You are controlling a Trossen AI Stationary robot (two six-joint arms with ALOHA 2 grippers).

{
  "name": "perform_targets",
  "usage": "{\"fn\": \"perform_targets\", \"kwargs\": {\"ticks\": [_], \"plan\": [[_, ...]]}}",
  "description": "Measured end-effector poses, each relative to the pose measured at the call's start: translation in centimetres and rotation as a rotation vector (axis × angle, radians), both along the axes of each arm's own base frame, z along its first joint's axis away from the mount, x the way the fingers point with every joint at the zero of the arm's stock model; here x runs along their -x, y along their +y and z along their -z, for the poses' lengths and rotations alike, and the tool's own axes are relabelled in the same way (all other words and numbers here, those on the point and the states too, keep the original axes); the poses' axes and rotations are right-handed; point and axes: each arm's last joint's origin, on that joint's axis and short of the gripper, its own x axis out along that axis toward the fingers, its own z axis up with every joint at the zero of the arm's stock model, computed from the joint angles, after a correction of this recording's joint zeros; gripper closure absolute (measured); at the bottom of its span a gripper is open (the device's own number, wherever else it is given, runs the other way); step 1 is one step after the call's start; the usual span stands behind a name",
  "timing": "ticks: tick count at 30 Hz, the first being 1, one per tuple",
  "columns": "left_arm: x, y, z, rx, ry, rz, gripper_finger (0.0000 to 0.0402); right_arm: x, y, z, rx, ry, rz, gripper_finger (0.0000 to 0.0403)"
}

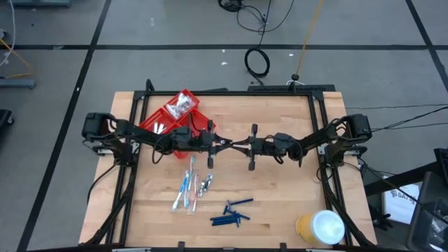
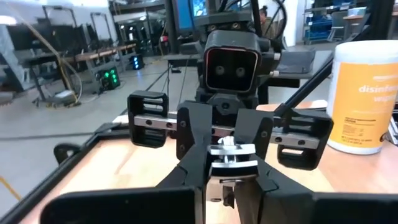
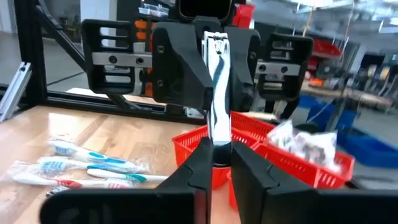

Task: Pick & Place Travel size toiletries
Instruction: Put the right nail cutter into the horizontal left red bin

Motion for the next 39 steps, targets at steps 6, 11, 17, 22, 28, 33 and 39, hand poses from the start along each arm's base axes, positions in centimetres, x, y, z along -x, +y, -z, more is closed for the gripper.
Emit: {"fn": "perform_targets", "kwargs": {"ticks": [6, 11, 17, 22, 28, 33, 39], "plan": [[0.8, 0.6, -0.3, -0.007, 0.09, -0.174, 0.0365, 0.0, -0.1, 0.8, -0.084, 0.081, 0.008, 0.0281], [3.4, 1.1, -1.8, -0.008, 0.26, -0.386, 0.0365, 0.0, -0.4, 1.2, -0.086, 0.12, 0.018, 0.0209], [8.9, 1.6, -2.5, 0.009, 0.533, -0.721, 0.0365, 0.0, -0.8, 1.3, -0.115, 0.125, 0.032, 0.0182], [14.4, 1.9, -1.9, 0.09, 0.641, -1.019, 0.0365, 0.0, -1.0, 1.3, -0.126, 0.127, 0.039, 0.0192], [19.0, 2.2, -0.3, 0.302, 0.671, -1.166, 0.0365, 0.0, -1.0, 1.3, -0.132, 0.126, 0.037, 0.0201], [20.1, 2.5, 1.4, 0.386, 0.672, -1.219, 0.0363, 0.0, -1.1, 1.3, -0.138, 0.125, 0.038, 0.0202], [20.3, 3.0, 1.9, 0.409, 0.693, -1.255, 0.03, 0.0, -1.1, 1.3, -0.14, 0.125, 0.038, 0.0202]]}}
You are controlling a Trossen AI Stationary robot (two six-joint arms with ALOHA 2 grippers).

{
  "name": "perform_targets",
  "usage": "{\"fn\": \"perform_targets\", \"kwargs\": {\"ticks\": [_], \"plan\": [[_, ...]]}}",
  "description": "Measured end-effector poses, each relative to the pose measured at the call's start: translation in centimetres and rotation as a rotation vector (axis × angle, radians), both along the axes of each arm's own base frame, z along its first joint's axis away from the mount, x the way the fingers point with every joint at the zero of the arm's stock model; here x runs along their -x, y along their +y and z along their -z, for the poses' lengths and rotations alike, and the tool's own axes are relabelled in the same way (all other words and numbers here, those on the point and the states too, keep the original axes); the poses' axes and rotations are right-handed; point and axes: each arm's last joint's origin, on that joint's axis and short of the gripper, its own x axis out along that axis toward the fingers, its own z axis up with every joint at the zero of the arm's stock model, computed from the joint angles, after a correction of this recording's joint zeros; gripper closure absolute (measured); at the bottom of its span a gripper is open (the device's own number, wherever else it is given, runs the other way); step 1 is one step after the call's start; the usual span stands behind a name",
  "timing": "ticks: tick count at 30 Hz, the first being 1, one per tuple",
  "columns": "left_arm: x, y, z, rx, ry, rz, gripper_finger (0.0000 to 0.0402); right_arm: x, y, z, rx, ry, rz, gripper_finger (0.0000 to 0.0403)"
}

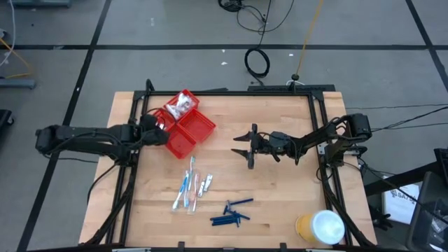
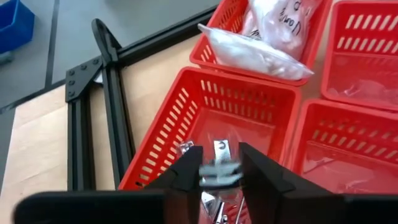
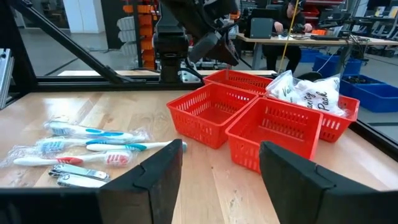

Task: Pick & Place Travel size toiletries
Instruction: Put the right nail cutter into the horizontal left red bin, then put the left nail cutter into the hrizontal left red bin

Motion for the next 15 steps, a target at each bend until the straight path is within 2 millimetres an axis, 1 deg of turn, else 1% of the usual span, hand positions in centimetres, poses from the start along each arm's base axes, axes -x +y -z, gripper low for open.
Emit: {"fn": "perform_targets", "kwargs": {"ticks": [4, 12, 14, 15], "plan": [[-0.02, 0.15, -0.03, -0.001, -0.009, -0.011, 0.0279, 0.0, 0.0, 0.0, 0.0, 0.0, 0.0, 0.0204], [-0.17, 0.18, -0.08, 0.0, -0.026, -0.011, 0.0276, 0.01, 0.0, 0.07, 0.0, 0.007, 0.0, 0.0204], [-0.63, 0.14, -0.16, 0.035, -0.064, 0.026, 0.0276, 0.01, 0.0, 0.07, -0.001, 0.007, 0.0, 0.0205], [-0.97, 0.09, -0.24, 0.063, -0.08, 0.075, 0.0276, 0.01, 0.0, 0.08, 0.0, 0.007, 0.0, 0.0206]]}}
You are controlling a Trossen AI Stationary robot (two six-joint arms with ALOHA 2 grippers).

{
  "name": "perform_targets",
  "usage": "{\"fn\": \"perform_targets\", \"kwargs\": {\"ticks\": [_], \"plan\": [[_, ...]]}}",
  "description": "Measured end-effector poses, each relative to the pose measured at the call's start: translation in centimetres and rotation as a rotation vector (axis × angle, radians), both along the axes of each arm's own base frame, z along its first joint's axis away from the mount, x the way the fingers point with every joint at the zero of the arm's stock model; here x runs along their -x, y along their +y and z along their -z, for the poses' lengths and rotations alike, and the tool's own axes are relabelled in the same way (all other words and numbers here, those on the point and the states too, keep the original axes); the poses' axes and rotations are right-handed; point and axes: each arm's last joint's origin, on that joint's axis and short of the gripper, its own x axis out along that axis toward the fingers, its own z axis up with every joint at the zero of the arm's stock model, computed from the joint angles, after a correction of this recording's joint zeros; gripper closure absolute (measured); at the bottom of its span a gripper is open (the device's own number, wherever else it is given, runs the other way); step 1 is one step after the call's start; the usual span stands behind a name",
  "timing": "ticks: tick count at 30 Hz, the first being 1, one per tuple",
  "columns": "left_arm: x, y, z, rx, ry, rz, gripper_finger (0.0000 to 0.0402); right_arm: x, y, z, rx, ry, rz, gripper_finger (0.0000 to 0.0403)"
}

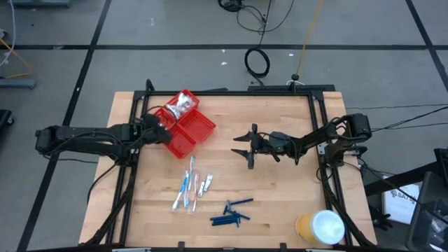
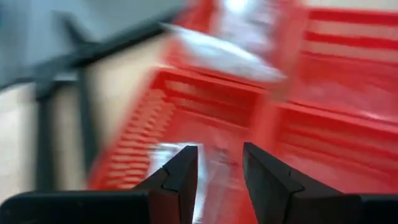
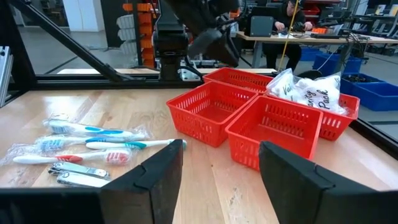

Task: Pick & Place Travel size toiletries
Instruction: Put the left nail cutter into the hrizontal left red bin

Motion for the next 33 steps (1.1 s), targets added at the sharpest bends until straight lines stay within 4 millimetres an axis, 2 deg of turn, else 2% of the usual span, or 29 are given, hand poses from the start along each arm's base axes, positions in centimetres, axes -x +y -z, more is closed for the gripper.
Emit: {"fn": "perform_targets", "kwargs": {"ticks": [3, 7, 10, 15, 21, 25, 28, 33], "plan": [[-1.5, -0.3, -0.6, 0.093, -0.112, 0.205, 0.0276, 0.0, 0.0, 0.0, 0.0, 0.0, 0.0, 0.0206], [-3.9, -1.5, -1.9, 0.284, -0.419, 0.369, 0.0276, 0.0, -0.1, 0.0, 0.0, 0.0, 0.003, 0.0206], [-6.1, -3.2, -3.3, 0.317, -0.463, 0.506, 0.0286, 0.0, -0.2, 0.0, 0.0, 0.0, 0.008, 0.0206], [-10.3, -6.9, -5.1, 0.303, -0.375, 0.724, 0.0323, 0.0, -0.6, 0.0, 0.0, 0.001, 0.02, 0.0206], [-15.1, -11.4, -4.7, 0.366, -0.139, 0.953, 0.0367, 0.1, -0.8, 0.1, -0.004, 0.011, 0.027, 0.0206], [-17.5, -12.8, -3.3, 0.444, 0.029, 0.939, 0.0389, 0.1, -0.8, 0.2, -0.004, 0.025, 0.027, 0.0206], [-18.4, -13.4, -2.1, 0.478, 0.155, 0.902, 0.0394, 0.1, -0.8, 0.3, -0.005, 0.033, 0.027, 0.0206], [-18.6, -14.0, 0.6, 0.573, 0.312, 0.804, 0.0358, 0.1, -0.8, 0.5, -0.006, 0.052, 0.026, 0.0206]]}}
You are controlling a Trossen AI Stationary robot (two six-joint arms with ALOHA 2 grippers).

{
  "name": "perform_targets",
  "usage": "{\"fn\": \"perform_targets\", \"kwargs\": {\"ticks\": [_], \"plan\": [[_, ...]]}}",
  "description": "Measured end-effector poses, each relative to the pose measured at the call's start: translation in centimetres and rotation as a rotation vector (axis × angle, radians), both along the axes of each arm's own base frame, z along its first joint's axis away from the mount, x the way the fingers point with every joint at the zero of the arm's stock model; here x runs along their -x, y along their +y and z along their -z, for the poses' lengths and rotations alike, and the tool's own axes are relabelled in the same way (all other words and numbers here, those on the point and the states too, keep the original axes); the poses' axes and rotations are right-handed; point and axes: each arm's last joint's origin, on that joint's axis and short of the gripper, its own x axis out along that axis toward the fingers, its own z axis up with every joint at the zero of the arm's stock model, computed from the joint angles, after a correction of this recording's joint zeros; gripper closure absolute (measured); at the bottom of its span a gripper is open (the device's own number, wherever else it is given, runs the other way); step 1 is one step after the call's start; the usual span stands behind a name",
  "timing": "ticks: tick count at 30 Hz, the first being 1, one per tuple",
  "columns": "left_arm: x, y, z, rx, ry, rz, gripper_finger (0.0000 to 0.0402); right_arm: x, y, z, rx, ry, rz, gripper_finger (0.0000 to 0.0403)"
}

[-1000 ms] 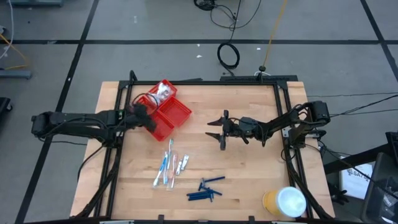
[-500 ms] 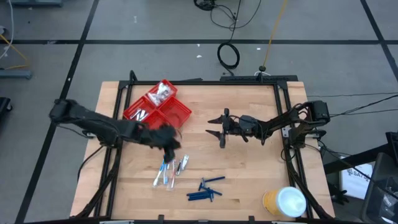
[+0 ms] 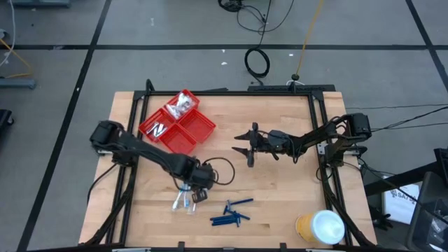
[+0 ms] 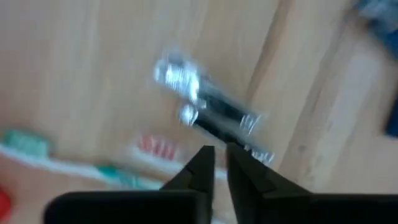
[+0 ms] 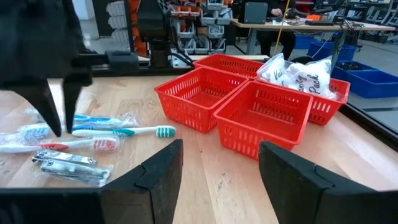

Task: Pick & Place Travel size toiletries
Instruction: Put the left nail cutter into the hrizontal left red bin

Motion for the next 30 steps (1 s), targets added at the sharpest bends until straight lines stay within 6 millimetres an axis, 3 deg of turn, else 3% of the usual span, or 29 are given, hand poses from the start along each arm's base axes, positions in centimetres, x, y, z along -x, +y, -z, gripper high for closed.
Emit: {"fn": "perform_targets", "kwargs": {"ticks": [8, 14, 22, 30], "plan": [[-0.1, -0.9, 1.3, 0.097, 0.075, -0.135, 0.0252, 0.0, 0.1, 0.0, 0.0, 0.001, -0.002, 0.0206], [-0.7, -1.9, 2.4, 0.106, 0.048, -0.103, 0.0206, 0.0, 0.1, 0.0, -0.001, 0.003, -0.002, 0.0206], [-1.1, -2.0, 4.4, 0.084, 0.094, -0.102, 0.0206, 0.0, 0.1, 0.1, -0.015, 0.007, -0.001, 0.0206], [-0.9, -1.6, 4.6, 0.061, 0.136, -0.125, 0.0235, 0.0, 0.1, 0.1, -0.016, 0.008, 0.0, 0.0206]]}}
